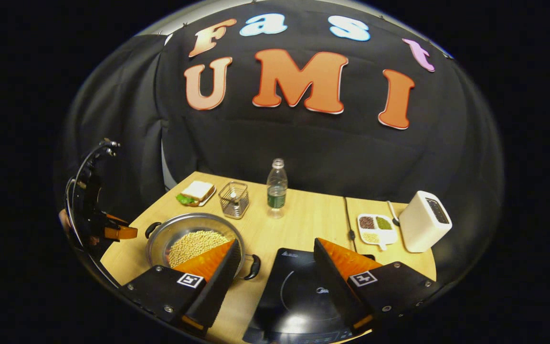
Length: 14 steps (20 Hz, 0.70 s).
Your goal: First push the handle of the pot to place it horizontally, then grasp the pot with both hands and set it on the induction cooktop.
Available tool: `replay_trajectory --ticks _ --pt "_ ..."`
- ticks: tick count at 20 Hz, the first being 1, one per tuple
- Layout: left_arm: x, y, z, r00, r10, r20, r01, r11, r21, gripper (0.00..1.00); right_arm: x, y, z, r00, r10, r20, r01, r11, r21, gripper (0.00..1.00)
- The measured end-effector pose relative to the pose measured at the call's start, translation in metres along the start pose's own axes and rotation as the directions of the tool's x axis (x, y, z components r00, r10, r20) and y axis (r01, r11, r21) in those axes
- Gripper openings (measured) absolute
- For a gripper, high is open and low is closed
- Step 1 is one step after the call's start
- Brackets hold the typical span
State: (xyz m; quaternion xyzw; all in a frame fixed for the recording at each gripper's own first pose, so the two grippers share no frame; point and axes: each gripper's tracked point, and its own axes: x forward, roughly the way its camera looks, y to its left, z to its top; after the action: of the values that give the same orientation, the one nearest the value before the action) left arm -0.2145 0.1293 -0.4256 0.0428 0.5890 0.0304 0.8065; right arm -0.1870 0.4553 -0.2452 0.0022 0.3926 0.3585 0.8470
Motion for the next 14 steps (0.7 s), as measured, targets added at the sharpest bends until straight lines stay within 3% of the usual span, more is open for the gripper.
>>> replay_trajectory --ticks 2,4,5,7,10,14 --pt "0.004 0.003 0.005 0.999 -0.041 0.012 0.041 0.999 0.007 0.54 0.015 0.024 -0.018 0.998 0.036 -0.053 -0.036 0.999 0.018 0.95" --pt "0.013 0.004 0.008 0.997 -0.081 0.01 0.081 0.997 -0.006 0.69 0.031 0.041 -0.037 0.992 0.045 -0.117 -0.041 0.998 0.042 0.95" --pt "0.017 0.004 0.009 0.995 -0.096 0.003 0.096 0.995 -0.012 0.88 0.038 0.046 -0.047 0.988 0.041 -0.148 -0.034 0.998 0.05 0.95" --pt "0.029 0.015 0.011 0.997 -0.08 -0.006 0.08 0.997 -0.009 0.88 0.046 0.053 -0.06 0.98 0.028 -0.198 -0.015 0.998 0.065 0.95" --pt "0.044 0.008 0.009 0.989 -0.149 -0.02 0.149 0.989 -0.005 0.88 0.059 0.057 -0.074 0.966 0.015 -0.257 0.001 0.998 0.063 0.95" --pt "0.07 0.008 0.008 0.986 -0.162 -0.028 0.162 0.987 -0.019 0.89 0.085 0.059 -0.095 0.95 -0.021 -0.312 0.036 0.998 0.042 0.96"
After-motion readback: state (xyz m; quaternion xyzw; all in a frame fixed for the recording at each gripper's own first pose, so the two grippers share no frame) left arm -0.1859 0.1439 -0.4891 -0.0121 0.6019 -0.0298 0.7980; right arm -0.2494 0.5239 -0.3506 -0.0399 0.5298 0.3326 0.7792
